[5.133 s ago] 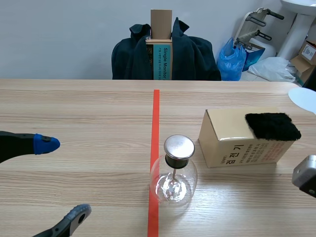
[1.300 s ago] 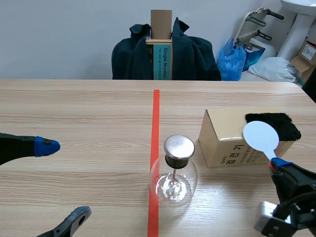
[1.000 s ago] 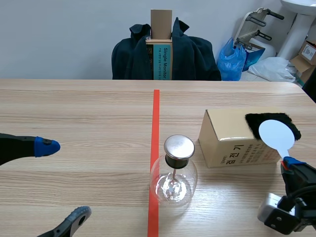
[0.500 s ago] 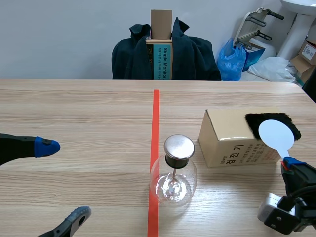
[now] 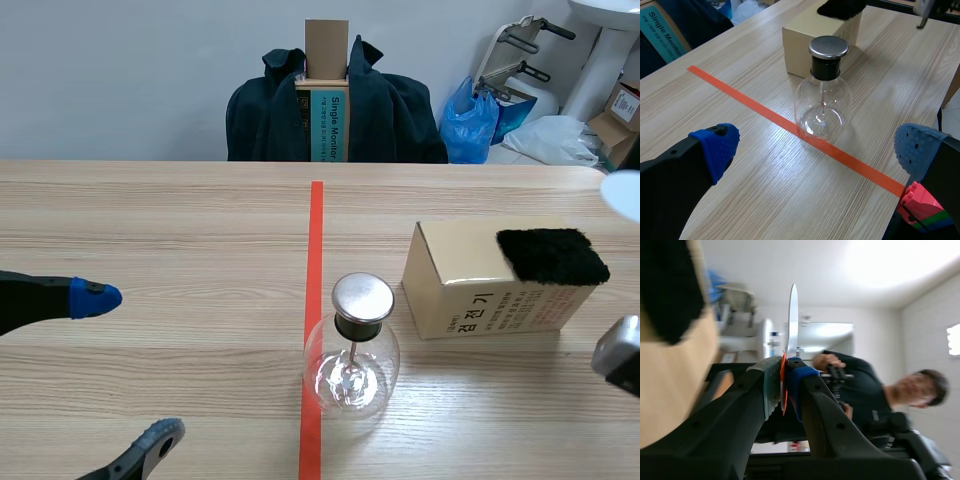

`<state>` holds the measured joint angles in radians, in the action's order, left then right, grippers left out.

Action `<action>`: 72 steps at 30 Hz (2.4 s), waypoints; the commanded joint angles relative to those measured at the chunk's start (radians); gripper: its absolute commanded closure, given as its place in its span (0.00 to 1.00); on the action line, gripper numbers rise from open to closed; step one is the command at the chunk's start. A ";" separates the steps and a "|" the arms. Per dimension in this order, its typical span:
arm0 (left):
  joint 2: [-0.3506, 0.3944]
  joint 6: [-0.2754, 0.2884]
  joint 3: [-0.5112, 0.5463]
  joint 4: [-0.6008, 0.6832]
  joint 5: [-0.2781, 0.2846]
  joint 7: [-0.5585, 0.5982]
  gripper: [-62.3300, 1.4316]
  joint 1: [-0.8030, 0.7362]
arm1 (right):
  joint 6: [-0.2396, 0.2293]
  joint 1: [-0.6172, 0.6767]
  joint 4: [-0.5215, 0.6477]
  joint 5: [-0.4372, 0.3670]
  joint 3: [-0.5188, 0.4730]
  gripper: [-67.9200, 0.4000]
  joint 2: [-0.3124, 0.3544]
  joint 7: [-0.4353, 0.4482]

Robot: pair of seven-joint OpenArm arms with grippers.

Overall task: Do the electroscope experiment.
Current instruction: 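Rub the plate on the fur, then bring the plate to the electroscope and point at the metal foil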

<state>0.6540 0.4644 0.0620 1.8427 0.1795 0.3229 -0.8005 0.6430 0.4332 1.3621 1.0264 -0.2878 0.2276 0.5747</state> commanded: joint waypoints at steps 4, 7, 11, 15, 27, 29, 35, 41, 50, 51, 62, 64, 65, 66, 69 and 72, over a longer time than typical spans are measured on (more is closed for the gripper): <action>-0.005 -0.002 -0.001 0.006 0.010 0.017 0.00 0.003 | -0.011 0.005 0.143 -0.056 -0.046 0.98 0.016 -0.001; -0.005 -0.002 -0.001 0.006 0.010 0.017 0.00 0.003 | -0.043 0.005 0.232 -0.083 -0.069 0.98 0.016 -0.003; -0.005 -0.002 -0.001 0.006 0.010 0.017 0.00 0.003 | -0.046 0.005 0.350 -0.130 -0.074 0.98 0.016 -0.032; -0.005 -0.002 -0.002 0.005 0.010 0.017 0.00 0.003 | -0.046 0.005 0.451 -0.175 -0.074 0.98 0.016 -0.042; -0.009 0.002 -0.203 -0.190 0.011 -0.111 0.95 0.269 | -0.092 0.005 0.656 -0.307 -0.074 0.98 0.016 -0.042; -0.024 0.002 -0.277 -0.262 0.010 -0.111 0.95 0.355 | -0.092 0.005 0.677 -0.326 -0.073 0.98 0.016 -0.042; -0.090 0.001 -0.458 -0.460 0.010 -0.098 0.95 0.569 | -0.095 0.005 0.690 -0.351 -0.071 0.98 0.016 -0.016; -0.152 0.000 -0.561 -0.587 0.004 -0.080 0.95 0.687 | -0.137 0.004 0.690 -0.350 -0.046 0.98 0.016 -0.003; -0.203 -0.006 -0.586 -0.653 -0.028 -0.068 0.95 0.721 | -0.137 0.002 0.690 -0.264 0.094 0.98 0.016 -0.037; -0.205 -0.006 -0.586 -0.653 -0.028 -0.069 0.95 0.721 | -0.137 0.002 0.690 -0.248 0.115 0.98 0.016 -0.043; -0.208 -0.007 -0.586 -0.653 -0.028 -0.057 0.95 0.721 | -0.144 0.005 0.613 -0.054 0.323 0.98 0.016 -0.098; -0.208 -0.007 -0.586 -0.653 -0.028 -0.057 0.95 0.721 | -0.144 0.005 0.567 -0.011 0.347 0.98 0.016 -0.098; -0.208 -0.007 -0.586 -0.653 -0.028 -0.057 0.95 0.721 | -0.144 0.005 0.542 0.005 0.356 0.98 0.016 -0.098; -0.208 -0.008 -0.586 -0.653 -0.028 -0.057 0.95 0.721 | -0.144 0.005 0.516 0.023 0.364 0.98 0.016 -0.098; -0.208 -0.008 -0.586 -0.653 -0.028 -0.058 0.95 0.721 | -0.144 0.005 0.428 0.070 0.383 0.98 0.016 -0.089; -0.208 -0.009 -0.586 -0.653 -0.028 -0.057 0.95 0.721 | -0.144 0.005 0.350 0.108 0.390 0.98 0.016 -0.071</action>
<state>0.4515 0.4564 -0.5297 1.1687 0.1455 0.2516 -0.0750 0.4889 0.4419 1.6970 1.1416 0.1070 0.2276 0.5011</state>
